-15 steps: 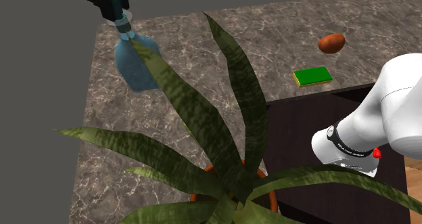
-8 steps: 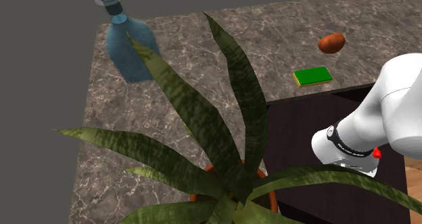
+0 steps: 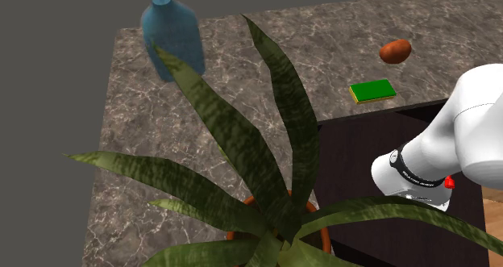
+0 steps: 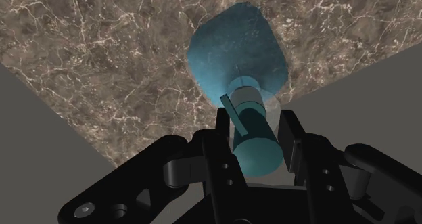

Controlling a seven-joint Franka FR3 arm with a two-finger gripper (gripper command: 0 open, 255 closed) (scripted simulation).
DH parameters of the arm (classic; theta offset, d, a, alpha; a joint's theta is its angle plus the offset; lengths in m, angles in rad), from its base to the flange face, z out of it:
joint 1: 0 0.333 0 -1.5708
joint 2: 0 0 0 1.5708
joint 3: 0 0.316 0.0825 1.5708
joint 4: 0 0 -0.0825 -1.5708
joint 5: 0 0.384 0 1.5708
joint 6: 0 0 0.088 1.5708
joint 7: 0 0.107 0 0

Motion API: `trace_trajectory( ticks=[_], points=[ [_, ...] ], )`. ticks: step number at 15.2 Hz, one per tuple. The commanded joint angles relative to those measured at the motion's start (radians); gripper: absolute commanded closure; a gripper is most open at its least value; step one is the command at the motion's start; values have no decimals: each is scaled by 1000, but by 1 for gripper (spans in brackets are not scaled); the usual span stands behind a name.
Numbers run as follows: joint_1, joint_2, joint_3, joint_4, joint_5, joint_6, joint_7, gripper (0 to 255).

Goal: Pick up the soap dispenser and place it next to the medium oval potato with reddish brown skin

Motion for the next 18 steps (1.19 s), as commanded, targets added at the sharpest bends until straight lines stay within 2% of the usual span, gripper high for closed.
trace_trajectory(
  ticks=[1, 9, 18],
  points=[
    [-23, -60, -19, -71, 18, 10, -40, 255],
    [-96, -272, -123, -305, 57, 19, -215, 255],
    [-162, -430, -261, -447, 44, -15, -413, 255]
  ],
)
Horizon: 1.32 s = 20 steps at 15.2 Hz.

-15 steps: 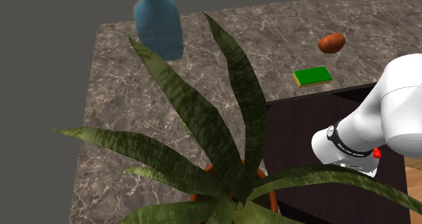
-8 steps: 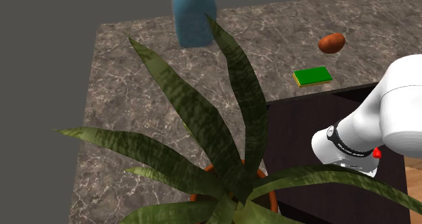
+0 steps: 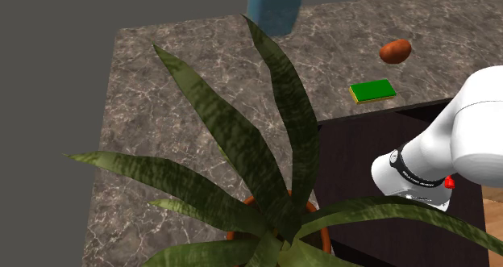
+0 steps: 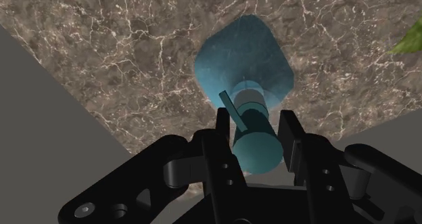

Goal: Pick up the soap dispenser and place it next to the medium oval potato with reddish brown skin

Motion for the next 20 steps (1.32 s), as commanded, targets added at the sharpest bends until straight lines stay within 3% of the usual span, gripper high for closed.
trace_trajectory(
  ticks=[1, 10, 20],
  points=[
    [-15, -27, -34, -25, -7, -5, -48, 255],
    [-76, -94, -190, -57, -56, -58, -256, 255],
    [-129, -66, -393, 18, -107, -115, -509, 255]
  ],
)
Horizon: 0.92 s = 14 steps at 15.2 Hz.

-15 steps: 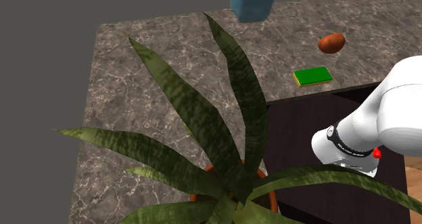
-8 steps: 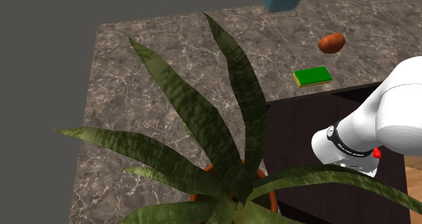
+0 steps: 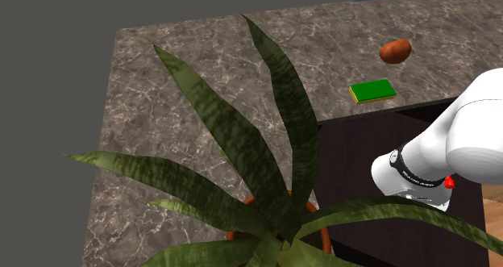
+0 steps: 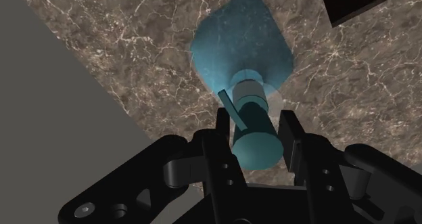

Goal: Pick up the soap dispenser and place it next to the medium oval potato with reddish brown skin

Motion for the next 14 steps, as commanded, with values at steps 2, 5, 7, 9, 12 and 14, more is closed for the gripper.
trace_trajectory(
  ticks=[2, 5, 7, 9, 12, 14],
  points=[
    [-12, 27, -69, 40, -9, -17, -84, 255],
    [-20, 68, -144, 93, -9, -34, -171, 255],
    [-24, 104, -199, 135, -2, -46, -232, 255],
    [-29, 163, -278, 198, 18, -63, -318, 255],
    [-35, 135, -265, 131, 2, -19, -311, 255],
    [-39, 119, -259, 89, -7, 10, -307, 255]
  ],
)
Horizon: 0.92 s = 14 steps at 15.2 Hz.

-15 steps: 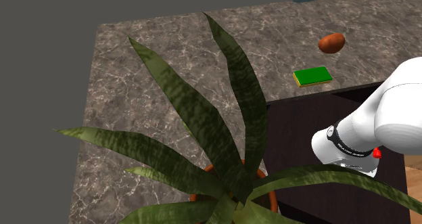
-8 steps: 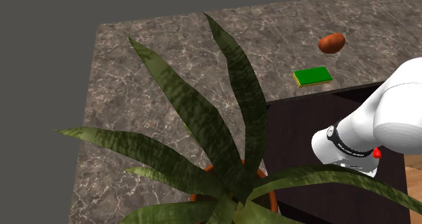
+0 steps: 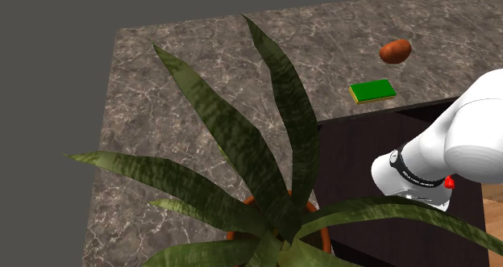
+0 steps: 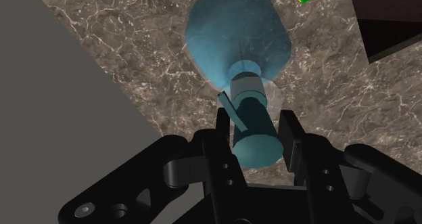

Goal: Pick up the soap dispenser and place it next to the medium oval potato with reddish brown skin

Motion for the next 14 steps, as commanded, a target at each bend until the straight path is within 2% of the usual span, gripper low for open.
trace_trajectory(
  ticks=[1, 14],
  points=[
    [-4, -16, 5, -44, -9, 32, 2, 255],
    [-28, -85, 18, -279, -48, 207, 8, 255]
  ],
)
